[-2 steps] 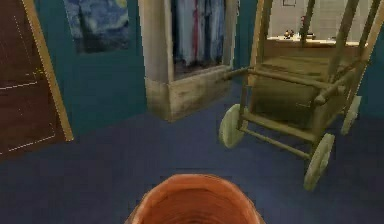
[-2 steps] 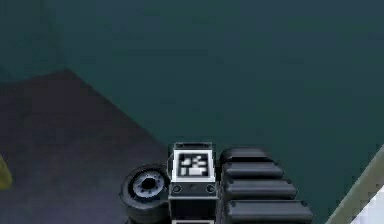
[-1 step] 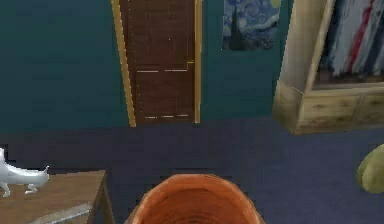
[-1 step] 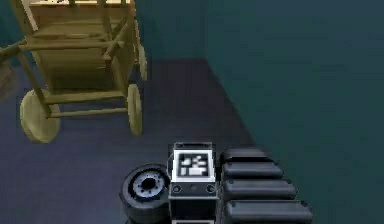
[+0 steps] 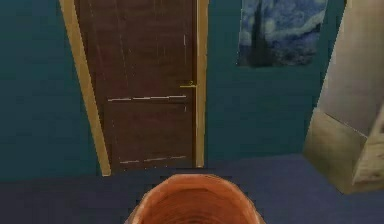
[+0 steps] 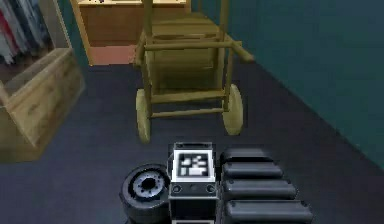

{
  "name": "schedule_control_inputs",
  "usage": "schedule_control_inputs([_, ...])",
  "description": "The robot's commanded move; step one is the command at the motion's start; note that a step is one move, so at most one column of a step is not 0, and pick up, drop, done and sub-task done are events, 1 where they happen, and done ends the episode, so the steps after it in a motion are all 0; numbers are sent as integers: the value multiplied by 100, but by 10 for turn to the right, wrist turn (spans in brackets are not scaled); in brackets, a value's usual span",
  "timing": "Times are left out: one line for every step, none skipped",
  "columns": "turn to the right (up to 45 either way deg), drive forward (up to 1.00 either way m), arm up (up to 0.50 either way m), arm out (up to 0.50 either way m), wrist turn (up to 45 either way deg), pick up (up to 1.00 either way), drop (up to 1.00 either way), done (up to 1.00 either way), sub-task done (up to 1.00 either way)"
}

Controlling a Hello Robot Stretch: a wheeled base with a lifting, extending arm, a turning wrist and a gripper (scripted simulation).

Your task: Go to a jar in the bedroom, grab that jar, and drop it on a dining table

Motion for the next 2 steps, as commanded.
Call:
schedule_control_inputs([0,25,0,0,0,0,0,0,0])
schedule_control_inputs([-420,0,0,0,0,0,0,0,0])
